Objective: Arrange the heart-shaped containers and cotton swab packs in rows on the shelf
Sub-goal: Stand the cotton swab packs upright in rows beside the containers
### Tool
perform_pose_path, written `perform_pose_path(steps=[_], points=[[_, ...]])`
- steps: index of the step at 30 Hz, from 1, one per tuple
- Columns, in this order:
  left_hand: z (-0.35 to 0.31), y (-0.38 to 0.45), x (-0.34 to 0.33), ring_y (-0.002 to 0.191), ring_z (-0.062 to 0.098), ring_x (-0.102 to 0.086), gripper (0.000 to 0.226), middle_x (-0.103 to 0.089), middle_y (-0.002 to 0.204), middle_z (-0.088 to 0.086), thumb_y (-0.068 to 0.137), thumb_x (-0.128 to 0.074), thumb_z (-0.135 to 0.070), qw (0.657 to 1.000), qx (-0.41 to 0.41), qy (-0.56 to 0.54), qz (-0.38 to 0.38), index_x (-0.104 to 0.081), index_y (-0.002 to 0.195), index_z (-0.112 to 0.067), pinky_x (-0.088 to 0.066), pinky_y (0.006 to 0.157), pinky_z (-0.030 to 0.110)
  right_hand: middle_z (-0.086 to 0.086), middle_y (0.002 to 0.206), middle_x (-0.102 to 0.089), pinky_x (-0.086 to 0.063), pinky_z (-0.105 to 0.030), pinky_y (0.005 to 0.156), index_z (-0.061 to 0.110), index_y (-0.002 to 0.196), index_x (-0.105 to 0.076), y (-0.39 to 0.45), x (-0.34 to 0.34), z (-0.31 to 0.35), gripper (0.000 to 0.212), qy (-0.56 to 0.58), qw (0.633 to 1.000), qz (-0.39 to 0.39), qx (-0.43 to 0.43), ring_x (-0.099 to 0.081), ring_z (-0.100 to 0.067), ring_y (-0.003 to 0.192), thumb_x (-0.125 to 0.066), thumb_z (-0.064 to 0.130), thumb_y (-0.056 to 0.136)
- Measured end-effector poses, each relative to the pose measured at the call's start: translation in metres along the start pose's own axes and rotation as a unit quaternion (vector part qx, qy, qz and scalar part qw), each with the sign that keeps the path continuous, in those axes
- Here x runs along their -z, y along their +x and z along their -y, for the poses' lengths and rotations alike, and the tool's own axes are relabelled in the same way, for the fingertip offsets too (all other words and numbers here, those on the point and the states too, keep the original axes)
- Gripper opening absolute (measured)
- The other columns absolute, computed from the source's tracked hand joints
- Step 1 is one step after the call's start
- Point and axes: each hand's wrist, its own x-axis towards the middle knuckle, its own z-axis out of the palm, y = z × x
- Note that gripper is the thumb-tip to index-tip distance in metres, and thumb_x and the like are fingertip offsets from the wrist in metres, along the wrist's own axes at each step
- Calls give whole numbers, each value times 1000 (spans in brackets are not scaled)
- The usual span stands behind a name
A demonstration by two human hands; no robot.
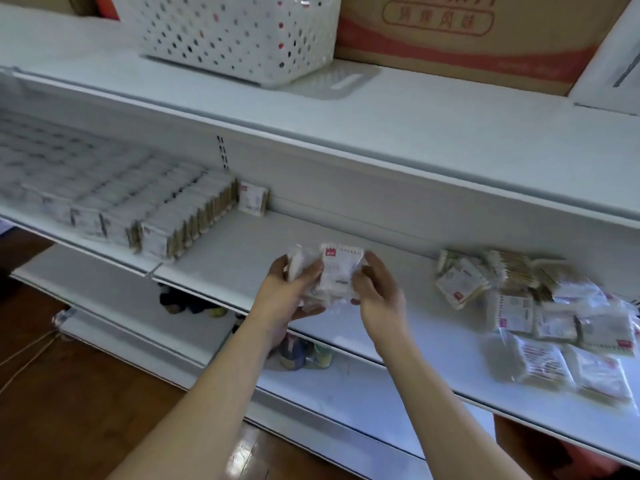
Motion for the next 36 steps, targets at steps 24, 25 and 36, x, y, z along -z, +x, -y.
perform_pose_path(steps=[24, 25, 36], points=[[-135, 119, 244, 97, 36, -72, 56, -66, 122, 14, 90, -74, -27, 998, -32, -27, 48, -49, 139, -18, -61, 71, 44, 1, 99, -69, -55, -32, 83, 25, 123, -67, 142, -235, 9, 32, -236, 948, -170, 129, -65, -15, 85, -60, 13, 94], [-135, 124, 247, 97, 36, -71, 57, -66, 123, 15, 89, -74, -27, 998, -29, -25, 49, -49, 139, -17, -61, 72, 45, 0, 100, -69, -55, -35, 84, 24, 122, -67, 151, -241, 5, 32, -241, 947, -169, 131, -65, -17, 87, -60, 12, 94], [-142, 152, 247, 91, 31, -74, 42, -70, 114, 17, 91, -71, -26, 999, 12, -27, 43, -57, 130, -16, -61, 67, 41, -10, 127, -50, -57, -41, 85, 20, 125, -66, 198, -260, -23, 35, -342, 914, -140, 166, -62, -30, 97, -62, 12, 91]])
